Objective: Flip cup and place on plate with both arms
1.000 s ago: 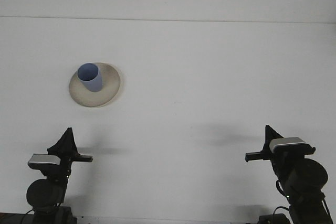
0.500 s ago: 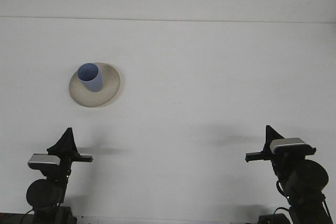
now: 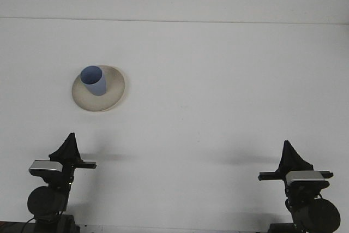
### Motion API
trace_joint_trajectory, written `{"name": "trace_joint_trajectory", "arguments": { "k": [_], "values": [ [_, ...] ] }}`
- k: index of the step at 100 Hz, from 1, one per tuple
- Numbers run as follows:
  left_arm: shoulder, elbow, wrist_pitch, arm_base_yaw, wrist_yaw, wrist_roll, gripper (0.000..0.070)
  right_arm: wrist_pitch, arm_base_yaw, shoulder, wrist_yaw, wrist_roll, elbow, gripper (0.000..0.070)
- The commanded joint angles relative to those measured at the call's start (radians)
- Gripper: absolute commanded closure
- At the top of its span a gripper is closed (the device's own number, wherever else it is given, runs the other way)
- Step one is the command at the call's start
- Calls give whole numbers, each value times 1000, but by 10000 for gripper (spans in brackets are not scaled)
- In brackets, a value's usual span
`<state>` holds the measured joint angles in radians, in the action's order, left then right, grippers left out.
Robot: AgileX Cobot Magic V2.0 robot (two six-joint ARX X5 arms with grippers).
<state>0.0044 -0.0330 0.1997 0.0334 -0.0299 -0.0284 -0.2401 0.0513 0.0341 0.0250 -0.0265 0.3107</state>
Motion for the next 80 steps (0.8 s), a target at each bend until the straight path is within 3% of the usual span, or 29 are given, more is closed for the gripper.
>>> {"name": "trace_joint_trajectory", "arguments": {
  "k": [1, 43, 80],
  "values": [
    [-1, 19, 11, 0, -3, -6, 689, 31, 1, -36, 1, -8, -35, 700],
    [-1, 19, 11, 0, -3, -6, 689, 325, -30, -33, 0, -13, -243, 700],
    [-1, 19, 10, 0, -3, -6, 689, 370, -45, -33, -3, -36, -298, 700]
  ]
}}
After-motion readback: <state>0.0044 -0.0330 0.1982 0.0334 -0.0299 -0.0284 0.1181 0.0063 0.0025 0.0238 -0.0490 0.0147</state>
